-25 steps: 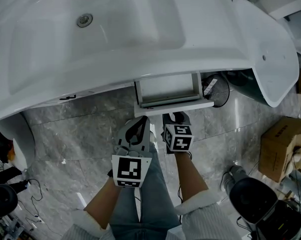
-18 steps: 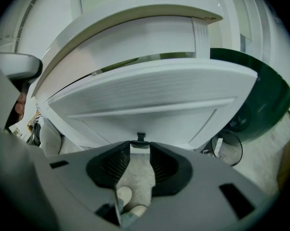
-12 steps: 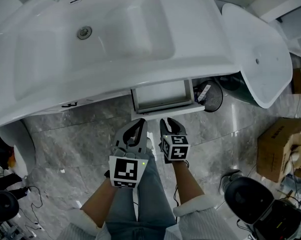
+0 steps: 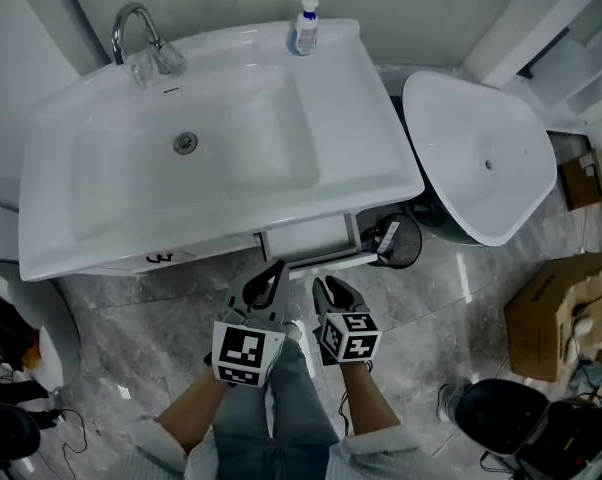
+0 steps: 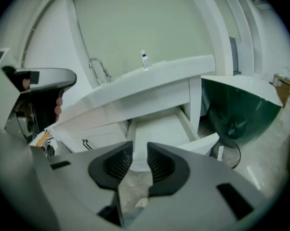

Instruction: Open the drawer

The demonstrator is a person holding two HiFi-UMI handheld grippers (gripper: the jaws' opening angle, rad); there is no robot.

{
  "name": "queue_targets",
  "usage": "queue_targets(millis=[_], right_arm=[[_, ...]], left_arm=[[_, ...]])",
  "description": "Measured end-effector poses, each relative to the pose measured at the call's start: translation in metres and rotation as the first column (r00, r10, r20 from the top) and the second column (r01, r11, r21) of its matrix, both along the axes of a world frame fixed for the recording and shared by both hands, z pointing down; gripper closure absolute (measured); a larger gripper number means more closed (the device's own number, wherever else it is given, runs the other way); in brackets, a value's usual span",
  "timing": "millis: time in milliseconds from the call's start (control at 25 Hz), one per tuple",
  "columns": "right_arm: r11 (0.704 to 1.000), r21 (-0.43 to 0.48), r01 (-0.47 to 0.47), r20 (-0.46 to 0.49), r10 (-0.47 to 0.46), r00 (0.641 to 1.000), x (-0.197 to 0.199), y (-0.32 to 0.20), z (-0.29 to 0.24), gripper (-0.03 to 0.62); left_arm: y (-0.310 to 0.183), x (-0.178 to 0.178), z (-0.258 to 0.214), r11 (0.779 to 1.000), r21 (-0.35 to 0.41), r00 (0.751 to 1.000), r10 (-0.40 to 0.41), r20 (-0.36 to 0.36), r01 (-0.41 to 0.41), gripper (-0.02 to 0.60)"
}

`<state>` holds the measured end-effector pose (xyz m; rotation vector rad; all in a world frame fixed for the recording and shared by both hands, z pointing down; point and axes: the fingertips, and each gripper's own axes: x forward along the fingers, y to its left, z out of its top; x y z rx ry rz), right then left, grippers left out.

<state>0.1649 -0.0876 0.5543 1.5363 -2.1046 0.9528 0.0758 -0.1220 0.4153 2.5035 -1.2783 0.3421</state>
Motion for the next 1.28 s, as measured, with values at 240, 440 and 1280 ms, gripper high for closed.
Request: queue_targets(millis=[240, 440, 1280], right_arm=[[0.991, 0.13, -0.004, 0.104, -0.01, 0.995, -0.015, -0.006, -0.1, 0.5], [0.967, 0.256, 0.021, 0.145, -0.059, 0.988, -0.023, -0.014, -0.192, 0.517], [0.828, 0.529, 0.184, 0.087, -0.269, 0.959, -0.059, 0.015, -0.369, 0.585]], left_arm=[[-0.001, -0.001, -0.066, 0.997, 0.069, 0.999, 0.029, -0.042, -0.026, 0.565], [-0.002, 0.002, -0.132, 0.991, 0.121, 0.993, 0.062, -0.105, -0.049, 0.565], [0.042, -0.007, -0.242, 0.953, 0.217, 0.959, 0.244, -0.144, -0.21, 0.565]])
